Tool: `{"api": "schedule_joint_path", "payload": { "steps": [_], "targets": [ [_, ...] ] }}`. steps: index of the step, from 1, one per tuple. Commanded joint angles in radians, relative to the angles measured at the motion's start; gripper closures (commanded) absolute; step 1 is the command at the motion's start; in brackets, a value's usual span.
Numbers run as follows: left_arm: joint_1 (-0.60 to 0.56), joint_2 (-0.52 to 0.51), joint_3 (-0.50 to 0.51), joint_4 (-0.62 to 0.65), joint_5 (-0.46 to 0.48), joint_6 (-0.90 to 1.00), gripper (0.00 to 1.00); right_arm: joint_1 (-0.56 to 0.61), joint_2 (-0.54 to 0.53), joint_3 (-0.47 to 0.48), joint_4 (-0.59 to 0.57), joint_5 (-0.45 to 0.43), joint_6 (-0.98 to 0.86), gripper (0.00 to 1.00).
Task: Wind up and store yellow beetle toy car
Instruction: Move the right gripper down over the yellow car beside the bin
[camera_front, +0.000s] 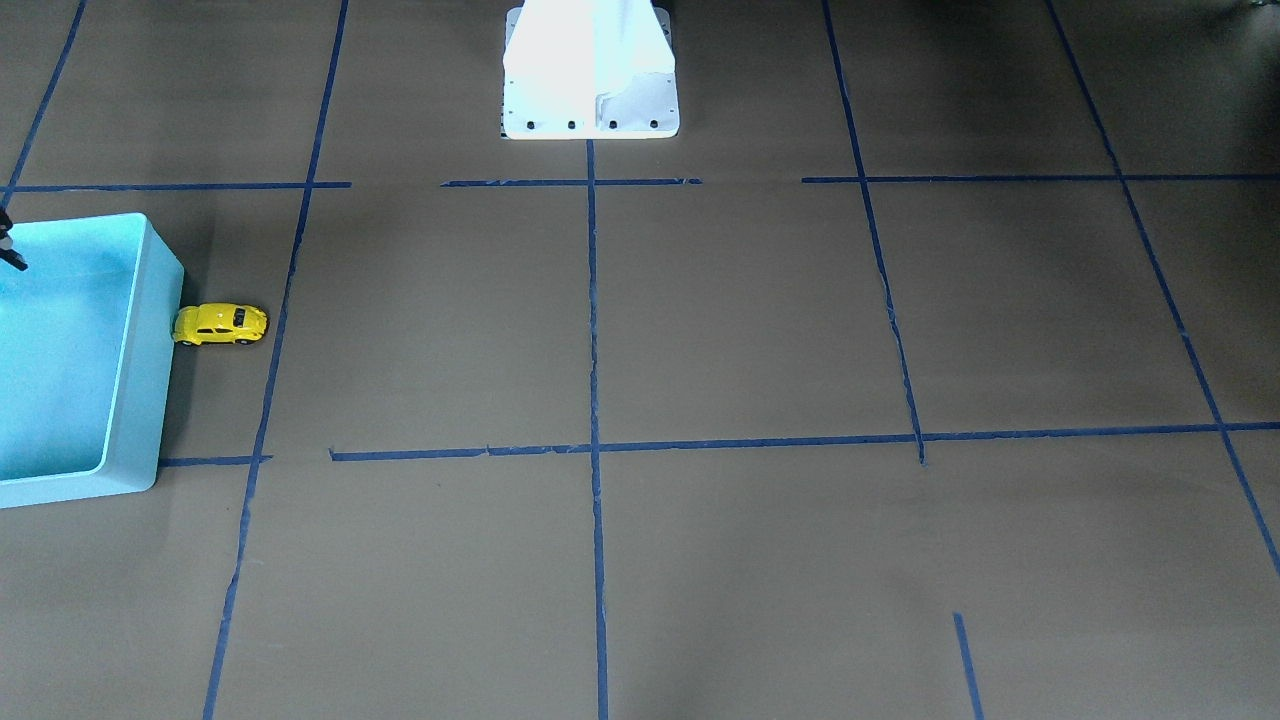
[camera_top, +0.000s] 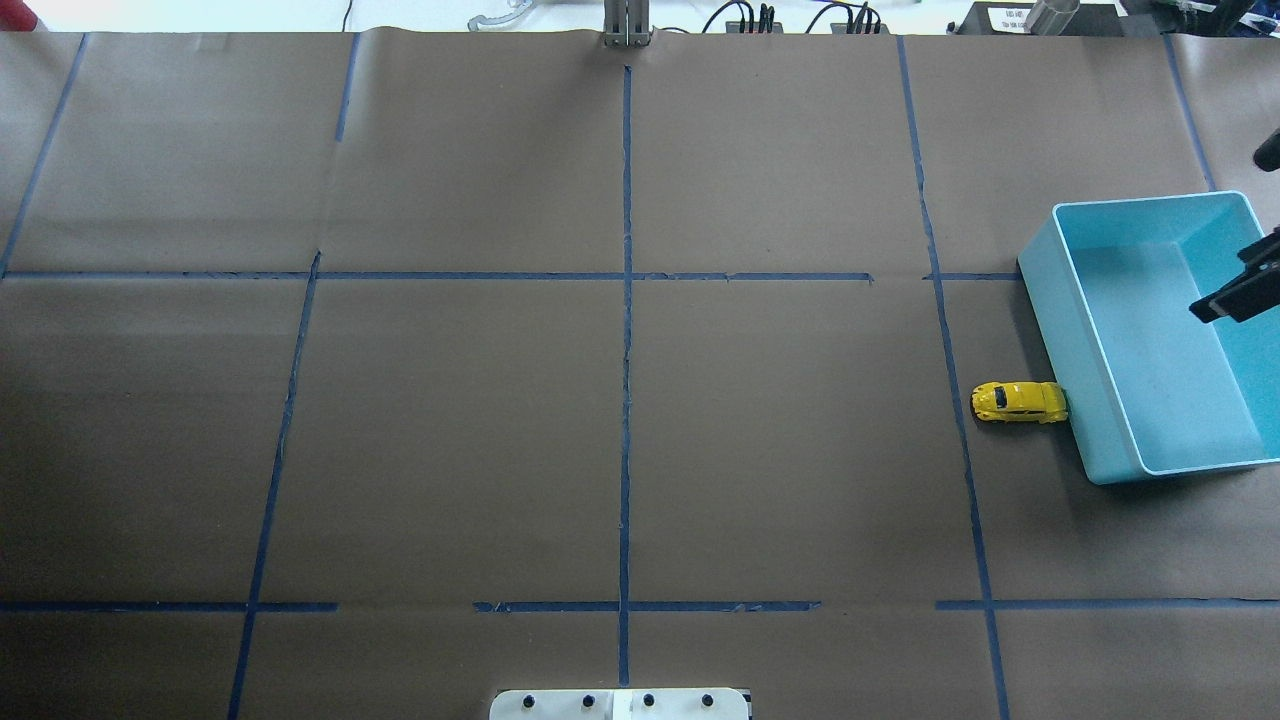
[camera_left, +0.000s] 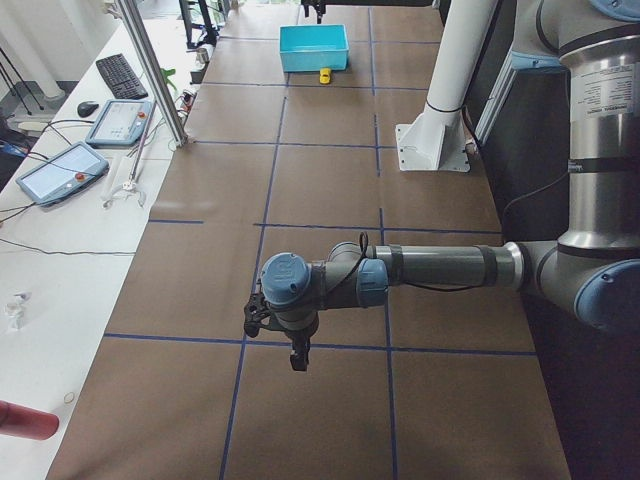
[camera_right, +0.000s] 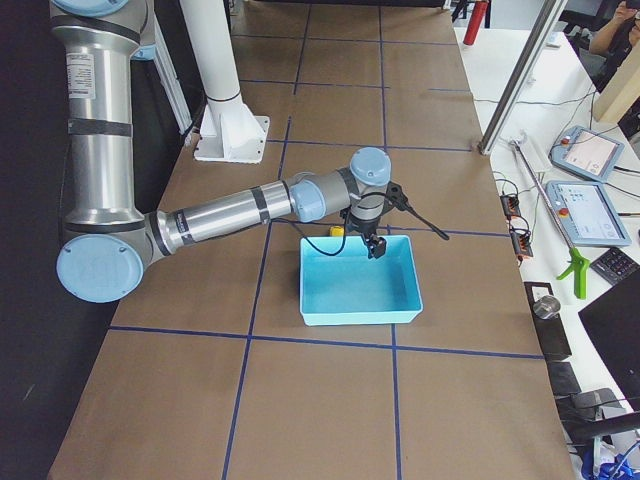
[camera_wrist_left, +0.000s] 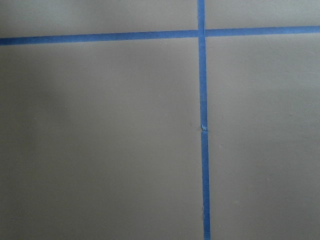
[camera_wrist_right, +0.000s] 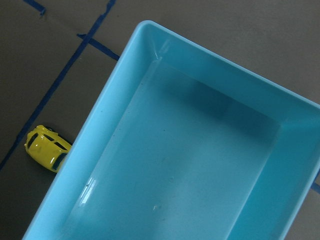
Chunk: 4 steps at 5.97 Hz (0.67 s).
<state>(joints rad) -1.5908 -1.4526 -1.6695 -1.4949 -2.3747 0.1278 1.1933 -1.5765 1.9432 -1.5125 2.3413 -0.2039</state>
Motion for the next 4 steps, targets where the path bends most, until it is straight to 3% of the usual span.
{"api": "schedule_joint_path", "payload": {
  "steps": [1,2,4],
  "targets": [
    [0.000,-0.002,-0.001,-0.001,0.002,0.001,0.00,-0.195,0.013,0.100,0.008,-0.113,-0.012,0.00],
    [0.002,-0.002,0.002,-0.025,0.005,0.001,0.00,-0.296,0.038,0.096,0.038,-0.220,-0.114,0.00],
    [0.002,-0.002,0.000,-0.038,0.041,0.000,0.00,-0.327,0.053,-0.032,0.057,-0.250,-0.321,0.00]
  ]
}}
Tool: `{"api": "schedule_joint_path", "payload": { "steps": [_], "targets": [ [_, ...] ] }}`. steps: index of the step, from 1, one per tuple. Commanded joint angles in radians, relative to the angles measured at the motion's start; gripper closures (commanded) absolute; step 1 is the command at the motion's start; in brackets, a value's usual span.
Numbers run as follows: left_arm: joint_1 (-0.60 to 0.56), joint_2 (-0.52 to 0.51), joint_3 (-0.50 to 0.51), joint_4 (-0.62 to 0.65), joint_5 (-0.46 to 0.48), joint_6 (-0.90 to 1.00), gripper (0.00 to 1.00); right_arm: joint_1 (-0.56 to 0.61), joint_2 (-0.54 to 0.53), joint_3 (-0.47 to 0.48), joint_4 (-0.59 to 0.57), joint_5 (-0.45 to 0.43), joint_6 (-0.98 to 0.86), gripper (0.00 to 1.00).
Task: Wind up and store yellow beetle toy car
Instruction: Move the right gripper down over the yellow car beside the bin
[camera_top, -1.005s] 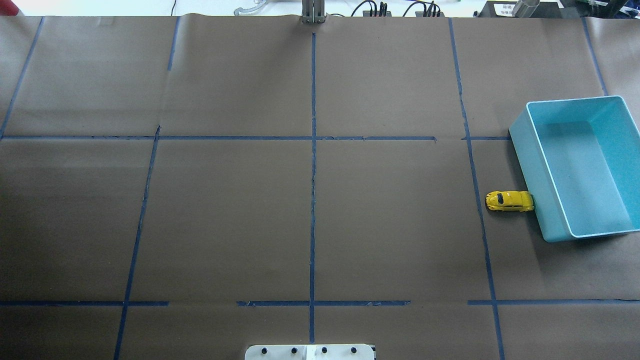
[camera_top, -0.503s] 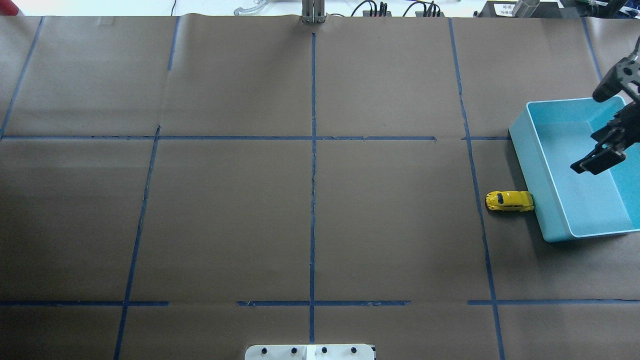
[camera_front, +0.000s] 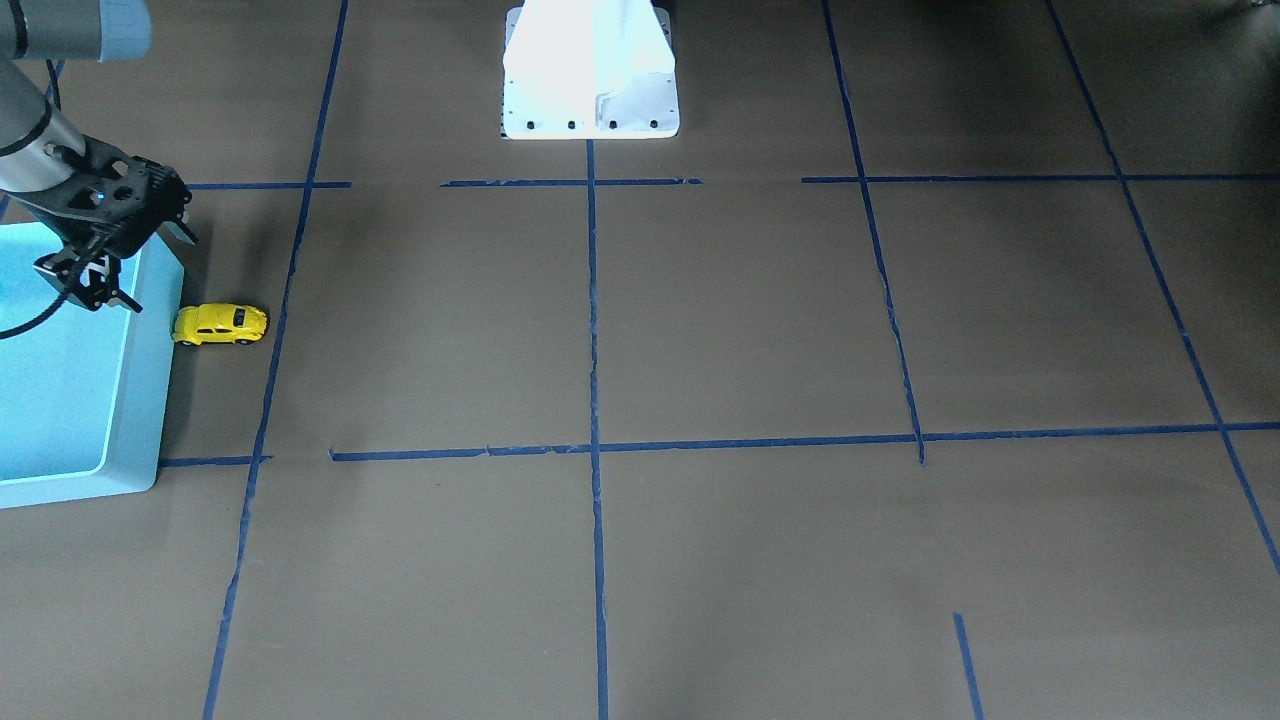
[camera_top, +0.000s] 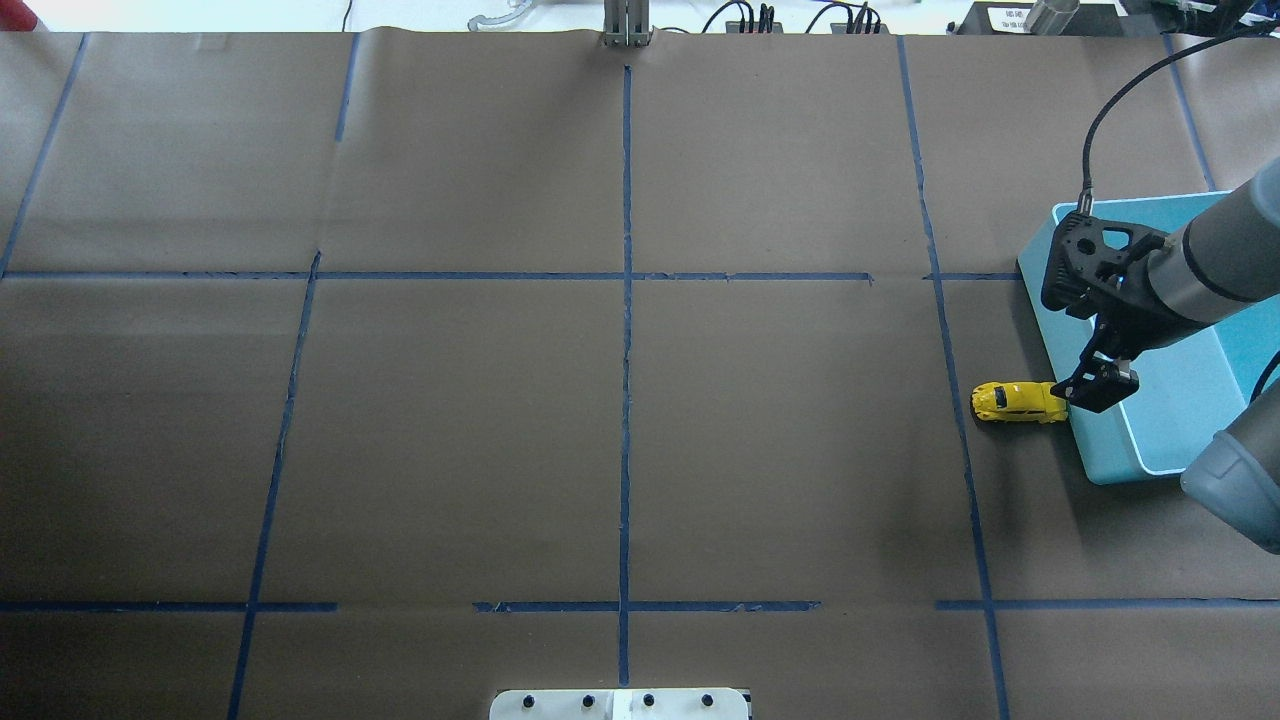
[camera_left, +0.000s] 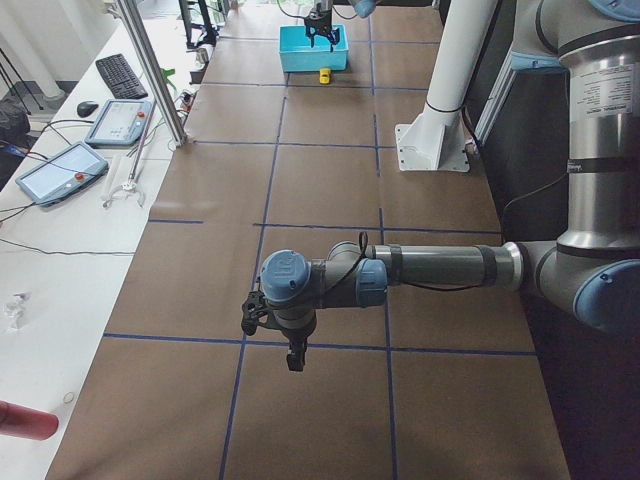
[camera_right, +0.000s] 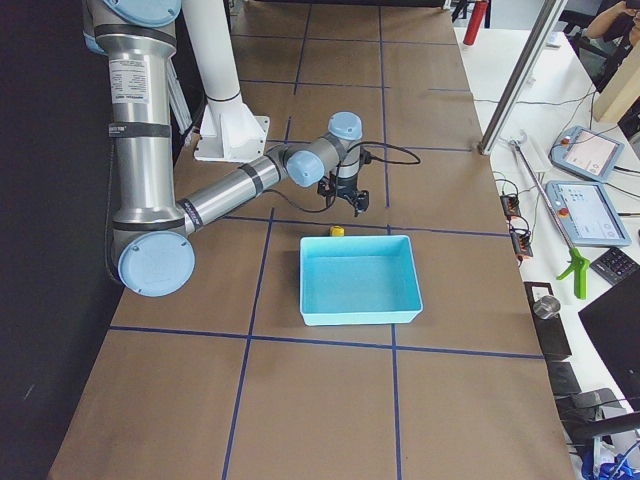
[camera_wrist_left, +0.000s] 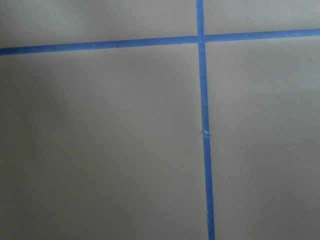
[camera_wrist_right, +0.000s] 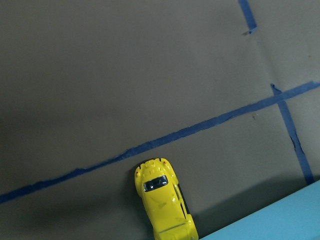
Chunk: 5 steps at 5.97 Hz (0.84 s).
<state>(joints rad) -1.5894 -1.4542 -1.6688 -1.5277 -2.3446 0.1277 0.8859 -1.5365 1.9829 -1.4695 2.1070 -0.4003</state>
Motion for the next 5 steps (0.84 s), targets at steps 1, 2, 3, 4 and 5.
{"api": "schedule_joint_path", "payload": {
  "steps": [1,2,3,4,5],
  "targets": [
    [0.000,0.000,0.000,-0.006,0.011,0.000,0.00,-0.022,0.044,-0.169,0.112,-0.016,-0.193,0.00],
    [0.000,0.000,0.000,-0.006,0.011,0.001,0.00,-0.043,0.042,-0.214,0.214,-0.016,-0.193,0.00],
    [0.000,0.003,0.015,-0.006,0.010,0.000,0.00,-0.059,0.038,-0.214,0.247,-0.018,-0.193,0.00],
    [0.000,0.003,0.018,-0.006,0.005,0.000,0.00,-0.092,0.042,-0.220,0.247,-0.062,-0.187,0.00],
    [0.000,0.002,0.012,-0.008,0.005,0.001,0.00,-0.102,0.042,-0.216,0.248,-0.071,-0.183,0.00]
  ]
}}
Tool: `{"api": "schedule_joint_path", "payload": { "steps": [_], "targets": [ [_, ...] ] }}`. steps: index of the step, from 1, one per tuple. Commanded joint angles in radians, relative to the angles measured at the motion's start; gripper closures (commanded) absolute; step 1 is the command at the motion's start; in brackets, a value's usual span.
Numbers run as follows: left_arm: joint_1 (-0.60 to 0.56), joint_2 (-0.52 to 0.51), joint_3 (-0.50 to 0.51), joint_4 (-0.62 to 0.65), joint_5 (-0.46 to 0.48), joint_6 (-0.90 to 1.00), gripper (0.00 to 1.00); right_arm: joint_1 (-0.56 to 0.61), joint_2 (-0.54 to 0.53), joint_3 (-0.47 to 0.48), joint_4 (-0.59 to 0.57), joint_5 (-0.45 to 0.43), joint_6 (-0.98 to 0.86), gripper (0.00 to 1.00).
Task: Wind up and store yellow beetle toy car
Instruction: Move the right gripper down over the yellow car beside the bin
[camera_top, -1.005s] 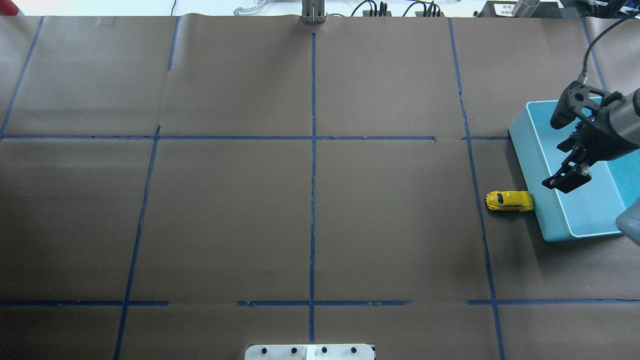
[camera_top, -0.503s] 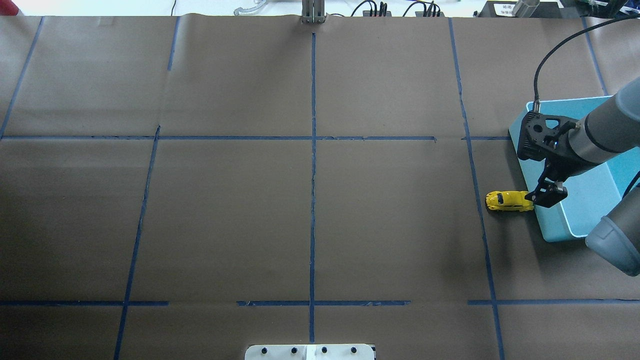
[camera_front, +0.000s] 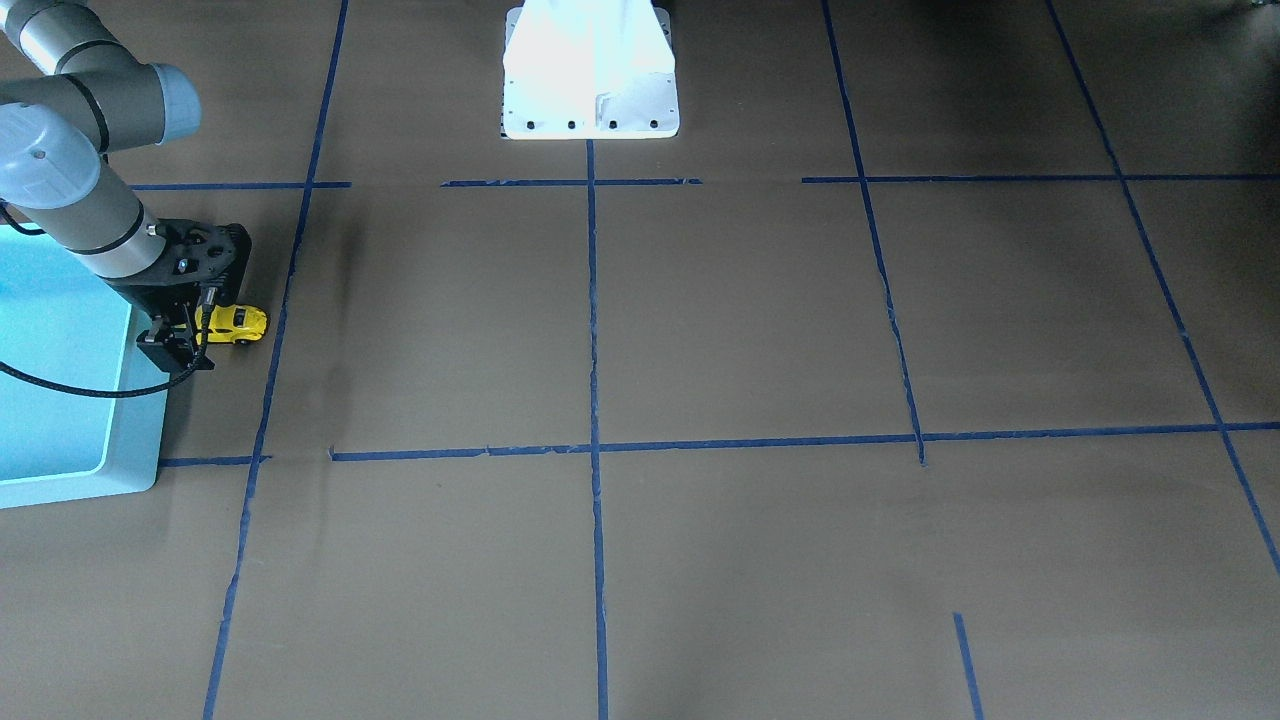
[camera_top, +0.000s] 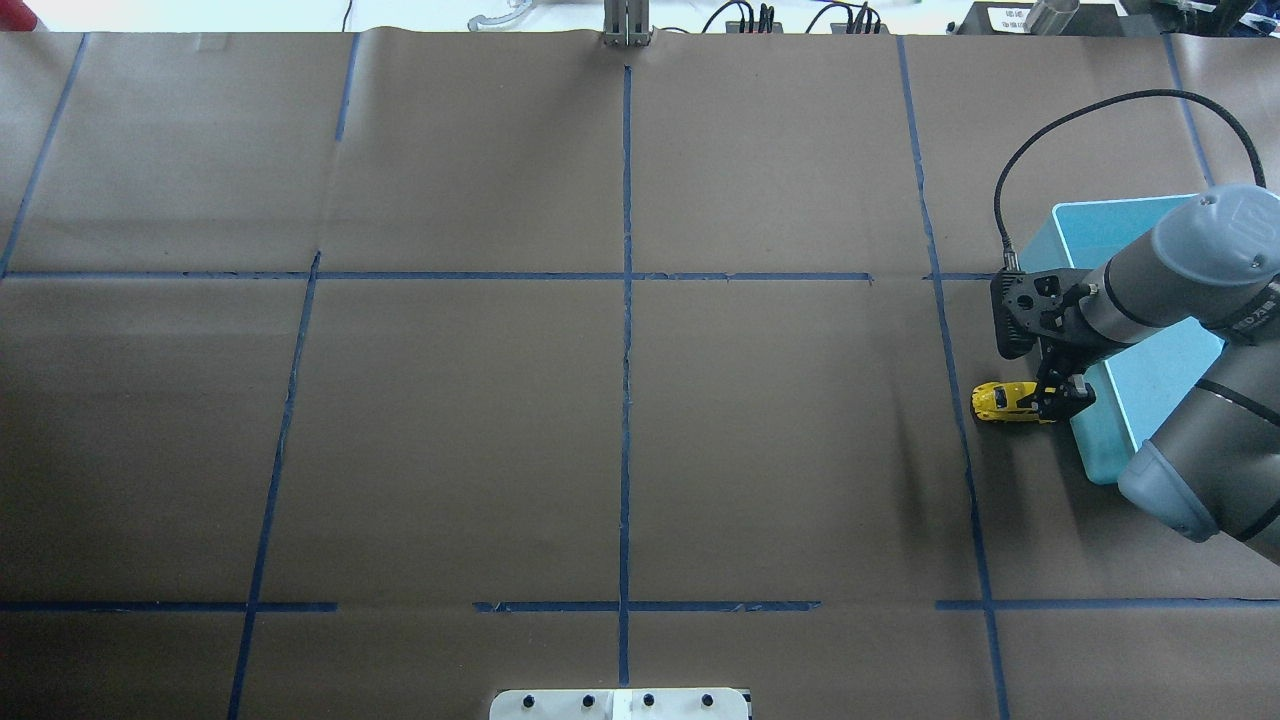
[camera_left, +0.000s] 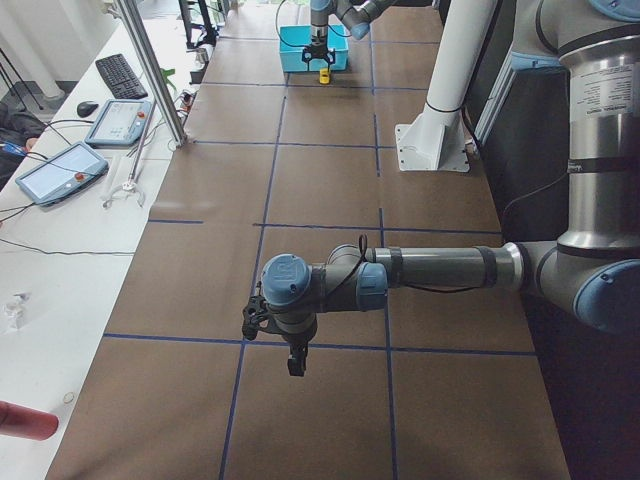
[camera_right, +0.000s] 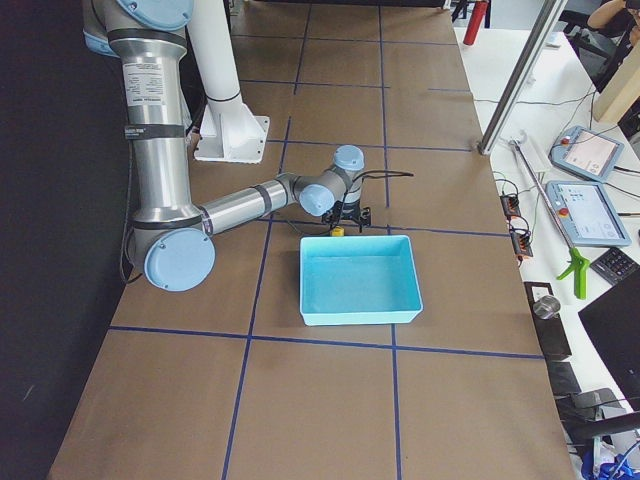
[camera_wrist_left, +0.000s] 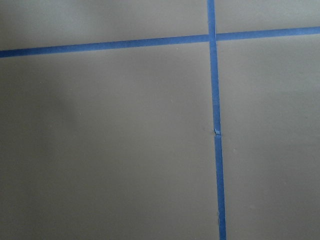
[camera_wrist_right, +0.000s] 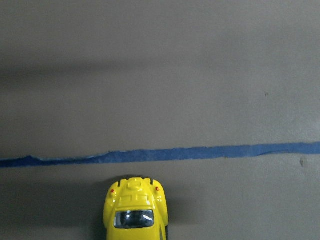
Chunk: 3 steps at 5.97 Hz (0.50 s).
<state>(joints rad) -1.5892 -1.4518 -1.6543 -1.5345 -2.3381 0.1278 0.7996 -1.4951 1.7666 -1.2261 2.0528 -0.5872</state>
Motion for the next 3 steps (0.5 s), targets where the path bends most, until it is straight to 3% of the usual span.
{"api": "schedule_joint_path", "payload": {
  "steps": [1,3],
  "targets": [
    [0.000,-0.002,-0.005,-0.006,-0.001,0.000,0.00,-0.013,-0.007,0.043,0.000,-0.008,0.000,0.00],
    [0.000,-0.008,-0.007,-0.006,-0.001,0.001,0.00,-0.032,-0.059,0.074,-0.001,-0.022,-0.006,0.00]
  ]
}}
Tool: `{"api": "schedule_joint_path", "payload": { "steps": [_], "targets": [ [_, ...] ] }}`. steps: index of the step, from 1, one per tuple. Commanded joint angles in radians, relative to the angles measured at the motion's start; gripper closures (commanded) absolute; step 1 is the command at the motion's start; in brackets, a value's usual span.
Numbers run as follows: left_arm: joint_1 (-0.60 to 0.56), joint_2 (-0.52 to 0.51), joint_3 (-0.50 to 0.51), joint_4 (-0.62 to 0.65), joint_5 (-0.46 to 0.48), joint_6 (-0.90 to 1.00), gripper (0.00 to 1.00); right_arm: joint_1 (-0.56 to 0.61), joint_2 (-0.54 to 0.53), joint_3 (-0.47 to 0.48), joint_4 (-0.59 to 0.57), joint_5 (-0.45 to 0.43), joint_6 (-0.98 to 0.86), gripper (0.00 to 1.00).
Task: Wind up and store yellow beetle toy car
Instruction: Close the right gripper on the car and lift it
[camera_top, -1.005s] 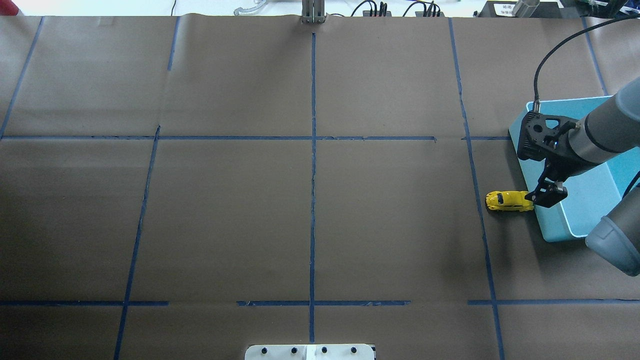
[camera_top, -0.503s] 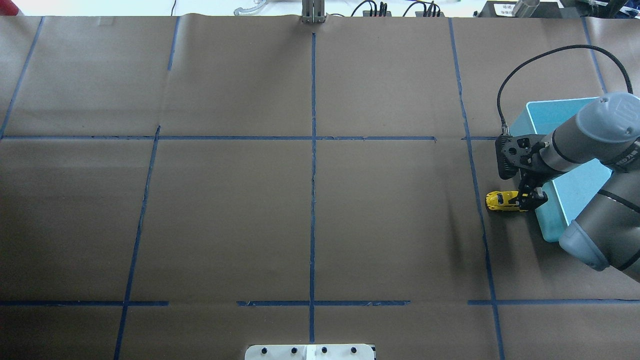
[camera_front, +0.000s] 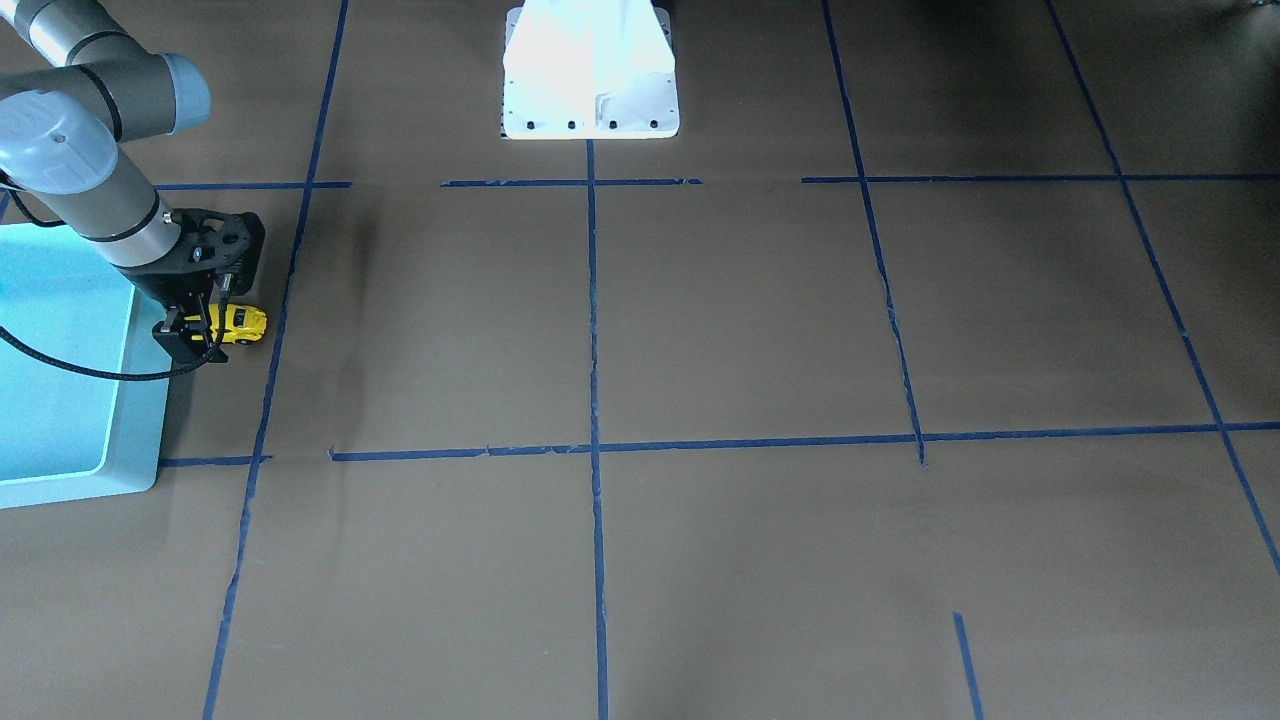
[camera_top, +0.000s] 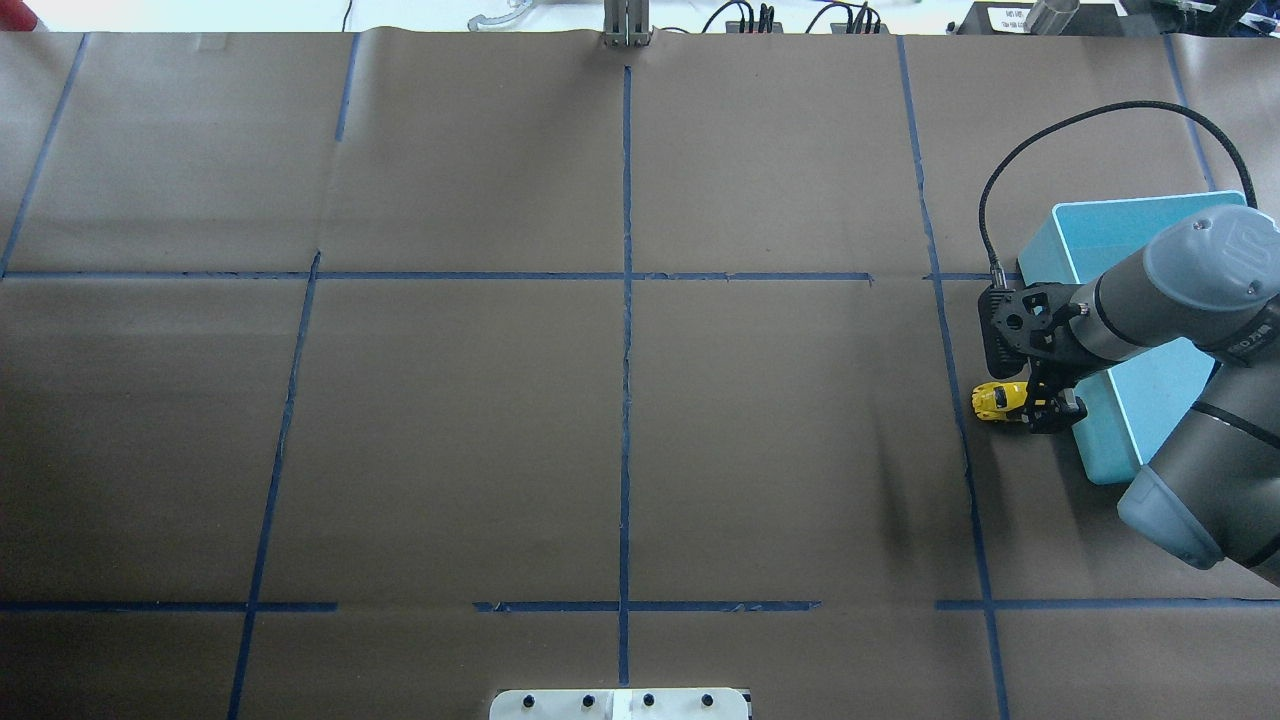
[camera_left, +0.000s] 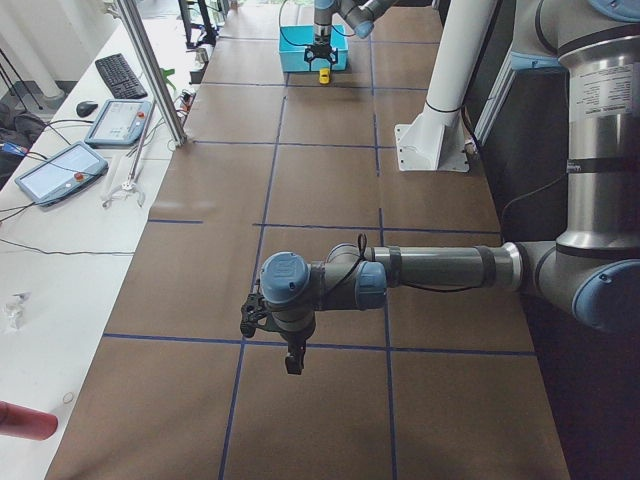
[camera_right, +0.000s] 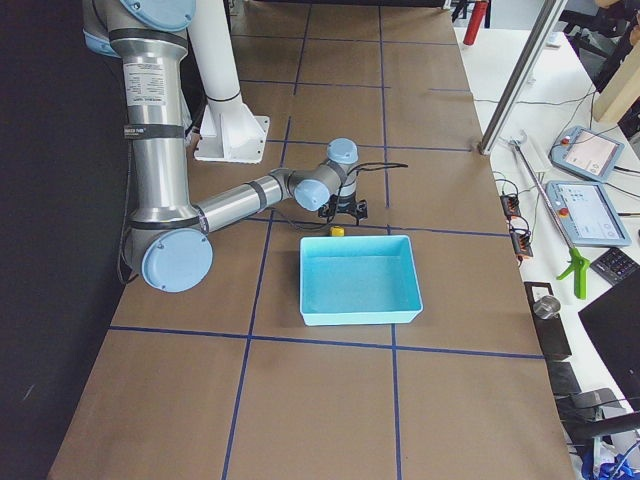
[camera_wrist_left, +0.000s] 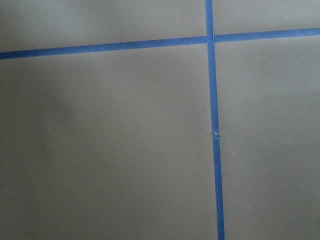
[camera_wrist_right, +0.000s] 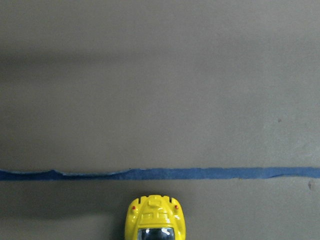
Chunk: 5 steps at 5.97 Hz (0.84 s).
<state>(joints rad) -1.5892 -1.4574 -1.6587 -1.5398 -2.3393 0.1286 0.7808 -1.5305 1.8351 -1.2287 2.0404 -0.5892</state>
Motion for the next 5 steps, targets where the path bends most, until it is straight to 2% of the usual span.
{"api": "schedule_joint_path", "payload": {
  "steps": [1,3,4,5],
  "targets": [
    [0.000,-0.006,-0.009,-0.002,0.000,0.000,0.00,-0.021,-0.023,-0.010,0.003,-0.029,-0.006,0.00],
    [0.000,-0.006,-0.006,-0.002,0.000,-0.001,0.00,-0.043,-0.011,-0.045,0.006,-0.032,-0.003,0.00],
    [0.000,-0.006,-0.004,-0.002,0.000,-0.001,0.00,-0.044,-0.010,-0.060,0.008,-0.037,-0.006,0.12],
    [0.000,-0.006,-0.004,-0.002,0.000,-0.001,0.00,-0.044,-0.007,-0.048,0.008,-0.045,-0.008,0.72]
  ]
}}
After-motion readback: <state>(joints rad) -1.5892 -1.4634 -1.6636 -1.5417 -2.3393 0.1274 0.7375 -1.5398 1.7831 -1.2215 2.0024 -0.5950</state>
